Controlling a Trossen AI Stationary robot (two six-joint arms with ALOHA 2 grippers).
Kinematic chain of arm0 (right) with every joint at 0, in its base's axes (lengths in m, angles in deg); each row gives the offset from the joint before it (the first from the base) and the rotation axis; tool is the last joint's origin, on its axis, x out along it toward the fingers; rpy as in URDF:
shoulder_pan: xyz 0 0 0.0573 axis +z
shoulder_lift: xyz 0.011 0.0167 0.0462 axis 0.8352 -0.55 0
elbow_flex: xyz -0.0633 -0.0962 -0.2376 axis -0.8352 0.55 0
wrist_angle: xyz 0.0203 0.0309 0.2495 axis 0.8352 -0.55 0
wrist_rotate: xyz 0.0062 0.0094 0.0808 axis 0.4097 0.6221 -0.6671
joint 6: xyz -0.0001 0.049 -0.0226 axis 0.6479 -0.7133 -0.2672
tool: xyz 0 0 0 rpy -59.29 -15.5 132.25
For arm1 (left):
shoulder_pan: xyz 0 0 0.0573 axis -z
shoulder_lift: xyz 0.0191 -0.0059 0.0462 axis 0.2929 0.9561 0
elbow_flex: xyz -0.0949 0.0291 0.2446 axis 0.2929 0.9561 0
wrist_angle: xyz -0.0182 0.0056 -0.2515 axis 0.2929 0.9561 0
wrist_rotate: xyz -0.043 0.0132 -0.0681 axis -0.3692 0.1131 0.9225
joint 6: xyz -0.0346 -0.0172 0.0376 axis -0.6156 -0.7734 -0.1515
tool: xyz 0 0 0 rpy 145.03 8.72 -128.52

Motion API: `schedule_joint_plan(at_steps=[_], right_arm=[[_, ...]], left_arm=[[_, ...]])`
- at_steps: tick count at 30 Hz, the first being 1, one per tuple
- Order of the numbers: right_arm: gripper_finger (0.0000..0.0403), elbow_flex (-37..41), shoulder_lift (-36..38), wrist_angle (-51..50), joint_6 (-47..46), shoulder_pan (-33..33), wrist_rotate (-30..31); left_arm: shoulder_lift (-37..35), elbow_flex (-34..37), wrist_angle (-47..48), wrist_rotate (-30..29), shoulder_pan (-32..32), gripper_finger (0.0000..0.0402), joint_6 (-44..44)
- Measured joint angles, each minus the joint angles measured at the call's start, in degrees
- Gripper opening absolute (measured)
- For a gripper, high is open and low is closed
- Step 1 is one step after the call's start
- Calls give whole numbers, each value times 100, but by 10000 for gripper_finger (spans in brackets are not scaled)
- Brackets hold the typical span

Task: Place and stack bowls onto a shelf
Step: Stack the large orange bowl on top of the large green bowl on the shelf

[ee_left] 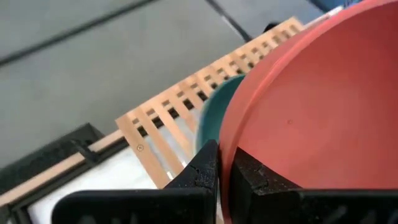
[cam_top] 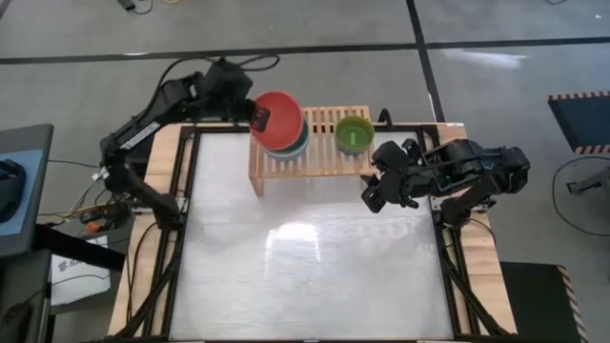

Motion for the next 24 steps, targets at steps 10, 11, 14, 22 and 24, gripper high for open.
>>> schedule_joint_plan(at_steps=[10, 11, 14, 22, 24], right_arm=[[228, 0, 0, -5, 124, -52, 2], [228, 0, 0, -7, 127, -52, 2], [228, 0, 19, -7, 145, -79, -2], [228, 0, 90, -8, 141, -229, -7], [228, -2, 101, -9, 141, -281, -7]], left_arm=[[507, -18, 13, 908, -681, 0, 272], [536, -20, 81, 1084, -722, 0, 271], [596, -20, 437, 1385, -853, 0, 260], [633, -65, 547, 1541, -936, 10, 391], [635, -133, 551, 1577, -921, 25, 454]])
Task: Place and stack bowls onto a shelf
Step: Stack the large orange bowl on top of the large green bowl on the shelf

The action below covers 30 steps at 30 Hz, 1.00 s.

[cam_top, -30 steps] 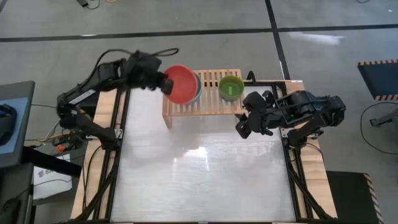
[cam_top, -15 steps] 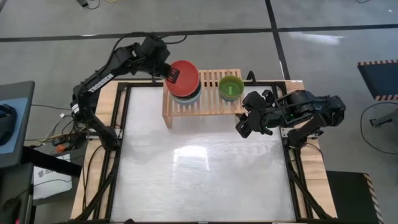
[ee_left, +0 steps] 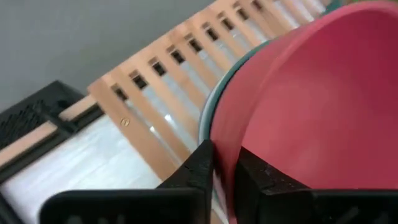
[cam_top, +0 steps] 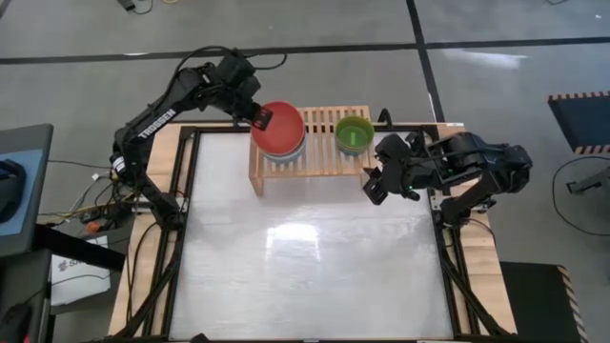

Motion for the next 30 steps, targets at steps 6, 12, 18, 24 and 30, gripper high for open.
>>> schedule_joint_plan(at_steps=[6, 12, 18, 24, 30], right_arm=[[228, 2, -11, 60, 75, -170, 4], [228, 2, -24, 553, 864, -403, -58], [212, 2, -17, 604, 1101, -651, -294], [196, 2, -11, 678, 1165, -790, -459], [184, 2, -11, 1296, 1474, -790, -671]], left_arm=[[-2, -284, -106, 101, 85, 92, 143], [-44, -599, -113, 93, 84, 154, 235], [-116, -459, 19, -154, 84, 170, 351], [-90, 87, -74, -23, 98, 165, 71], [-149, 89, -469, 110, 235, 164, 154]])
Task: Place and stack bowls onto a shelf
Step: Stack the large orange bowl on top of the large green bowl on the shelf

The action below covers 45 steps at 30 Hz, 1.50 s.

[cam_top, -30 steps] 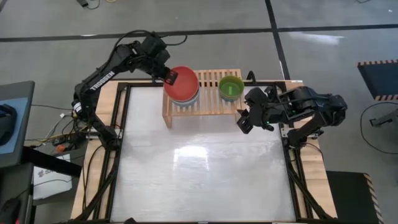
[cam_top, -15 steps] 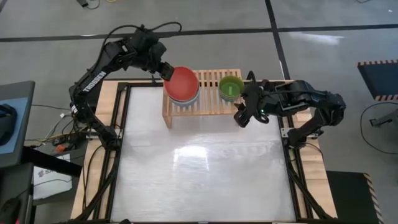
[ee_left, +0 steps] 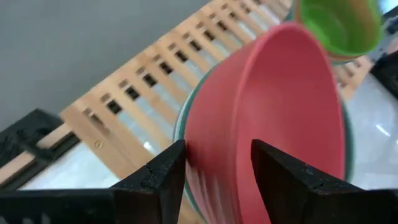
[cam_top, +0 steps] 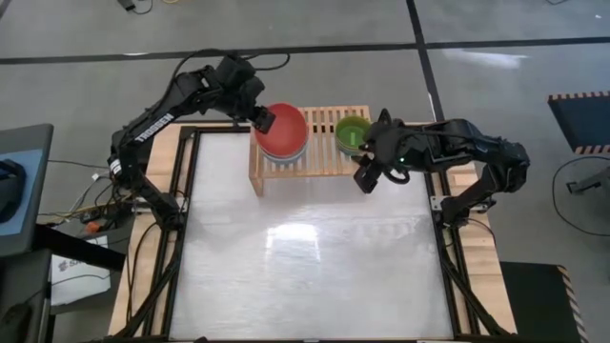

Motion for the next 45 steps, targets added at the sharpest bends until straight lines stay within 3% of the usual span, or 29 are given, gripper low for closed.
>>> schedule_joint_plan(at_steps=[5, 9, 24, 32, 45], right_arm=[[172, 0, 0, 749, 511, 15, -848], [162, 0, 0, 1142, 743, 96, -1119], [137, 0, 0, 1093, 813, 74, -1132], [136, 0, 0, 1093, 930, -15, -1131], [136, 0, 0, 953, 936, -146, -1130]], left_arm=[[-210, 0, -82, -262, -94, 164, 165], [-232, 0, 7, -799, -144, 164, 201], [-177, 161, 310, -471, -105, 163, -292], [-308, -461, -576, -1127, -191, 138, 54], [155, 60, -372, -970, -68, 100, -41]])
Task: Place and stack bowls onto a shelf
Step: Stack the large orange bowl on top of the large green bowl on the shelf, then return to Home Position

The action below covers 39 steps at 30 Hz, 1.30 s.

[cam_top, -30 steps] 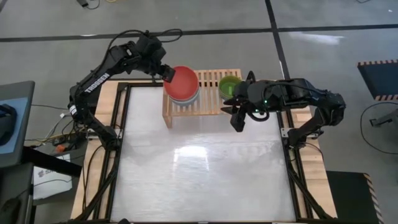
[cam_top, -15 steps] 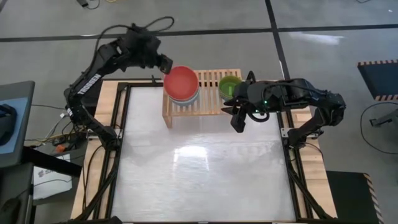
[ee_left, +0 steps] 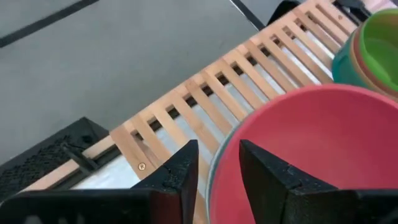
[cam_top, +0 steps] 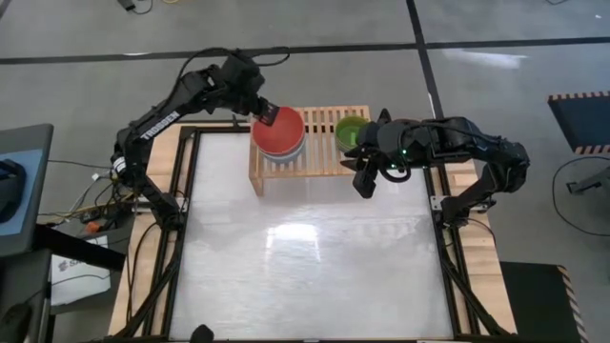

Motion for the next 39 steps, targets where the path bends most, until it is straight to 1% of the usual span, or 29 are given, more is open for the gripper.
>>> schedule_joint_plan(at_steps=[3, 6, 8, 10, 12, 15, 17, 20, 23, 25, 27, 29, 31, 33, 36, 39], right_arm=[[136, 0, 0, -4, -2, 0, 19], [136, 0, 0, -4, -4, 0, 280], [136, 4, 34, 9, -4, 0, 518], [135, 7, 75, 84, 46, -3, 587], [131, 0, 108, 218, 235, -61, 530], [118, 76, 148, 501, 512, -229, 91], [107, 340, 215, 904, 618, -353, -285], [86, 1110, 470, 1733, 684, -513, -969], [64, 2221, 888, 3063, 524, -659, -1779], [48, 3034, 1141, 4293, 217, -772, -2526], [31, 3859, 1398, 5399, -127, -900, -3152], [17, 4561, 1657, 6378, -329, -984, -3488], [17, 5144, 1981, 7087, -280, -1030, -3602], [18, 5583, 2325, 7530, -58, -1054, -3605], [31, 6063, 2717, 7422, 263, -1054, -3411], [43, 6342, 2786, 6643, 394, -1024, -3297]], left_arm=[[0, 16, -100, -67, -8, 100, 75], [-65, -34, -114, -95, -80, 99, 185], [-181, -189, -185, -110, -96, 99, 436], [-397, -307, -302, -109, -68, 99, 750], [-645, -313, -458, -100, 22, 97, 970], [-1039, -31, -952, 28, 273, 83, 1278], [-1381, 443, -1509, 54, 506, 66, 1421], [-1999, 1635, -2735, 305, 873, 38, 1515], [-2682, 3046, -4175, 803, 1276, 11, 1708], [-3172, 3813, -4947, 1148, 1545, 4, 1961], [-3665, 4339, -5384, 1293, 1760, 2, 2067], [-4174, 4700, -5438, 1277, 1883, 1, 2064], [-4674, 5047, -5443, 1260, 1942, 0, 2061], [-5133, 5449, -5427, 1261, 2034, 0, 2039], [-5739, 6074, -5448, 1143, 2170, 0, 2069], [-6074, 6562, -5437, 1091, 2256, 0, 2217]])
